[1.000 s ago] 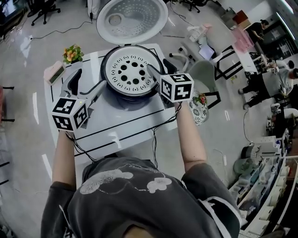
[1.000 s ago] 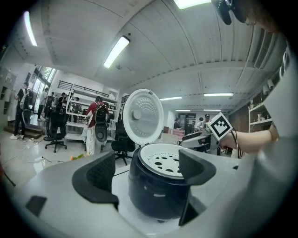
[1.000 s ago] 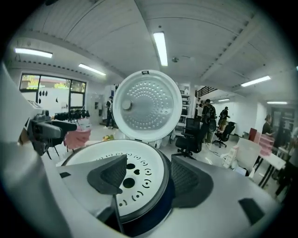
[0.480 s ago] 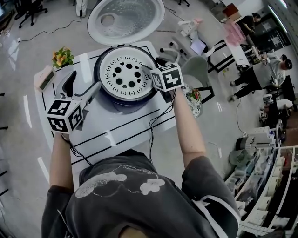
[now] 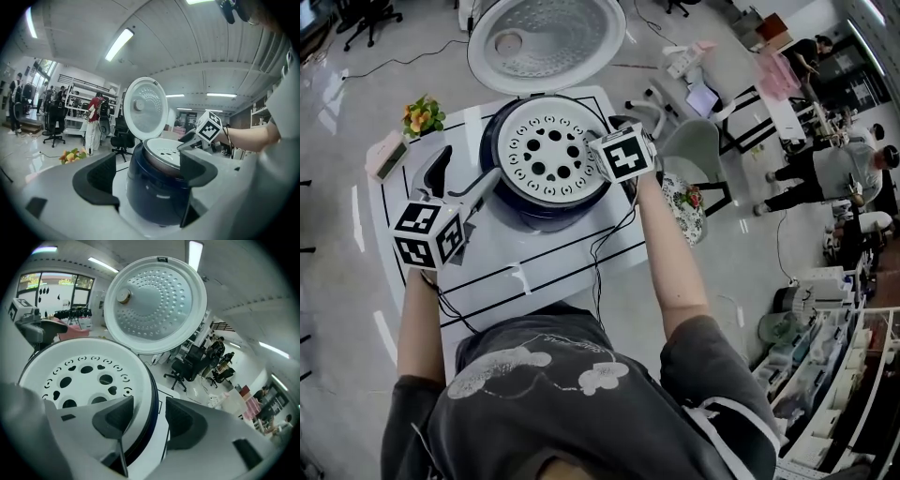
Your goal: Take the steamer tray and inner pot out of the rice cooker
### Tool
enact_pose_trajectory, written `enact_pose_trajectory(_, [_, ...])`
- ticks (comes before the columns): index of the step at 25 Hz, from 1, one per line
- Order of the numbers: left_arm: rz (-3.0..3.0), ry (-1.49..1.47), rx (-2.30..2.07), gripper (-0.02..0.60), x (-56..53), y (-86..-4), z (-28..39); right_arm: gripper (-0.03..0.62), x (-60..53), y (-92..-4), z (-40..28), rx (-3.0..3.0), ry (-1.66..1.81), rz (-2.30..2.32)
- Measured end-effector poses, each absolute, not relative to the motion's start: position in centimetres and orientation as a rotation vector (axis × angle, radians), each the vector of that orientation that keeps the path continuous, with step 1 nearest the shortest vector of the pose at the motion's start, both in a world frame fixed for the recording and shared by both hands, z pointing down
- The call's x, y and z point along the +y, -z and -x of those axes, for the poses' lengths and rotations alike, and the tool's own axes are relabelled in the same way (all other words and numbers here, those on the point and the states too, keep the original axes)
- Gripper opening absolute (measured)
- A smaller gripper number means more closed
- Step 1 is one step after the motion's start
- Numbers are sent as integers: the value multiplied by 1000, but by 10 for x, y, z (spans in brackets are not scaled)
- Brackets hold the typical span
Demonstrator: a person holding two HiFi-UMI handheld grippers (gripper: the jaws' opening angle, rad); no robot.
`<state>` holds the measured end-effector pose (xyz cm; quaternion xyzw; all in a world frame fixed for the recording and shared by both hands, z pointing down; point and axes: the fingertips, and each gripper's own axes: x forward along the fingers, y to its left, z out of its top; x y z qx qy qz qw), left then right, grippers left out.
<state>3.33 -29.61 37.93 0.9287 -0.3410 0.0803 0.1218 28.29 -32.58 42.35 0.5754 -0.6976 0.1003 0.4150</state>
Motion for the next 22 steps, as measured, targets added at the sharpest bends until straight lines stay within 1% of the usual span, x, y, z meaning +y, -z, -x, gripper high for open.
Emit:
enact_pose_trajectory(8, [-2689, -250, -1079, 417, -292, -369, -30, 213, -330, -409, -283, -1826, -297, -1421])
enact_pose_trajectory(10, [-2687, -244, -1098, 417, -291, -365, -31, 182, -330, -407, -282, -1864, -339, -1396])
enact_pose_trajectory(12, [-2687, -236, -1114, 417, -288, -361, -31, 124, -327, -405, -279, -1898, -377, -1373])
enact_pose_trajectory(22, [-2669, -234, -1189, 417, -272, -358, -30, 83, -323, -390, -274, -1961, -313, -1520])
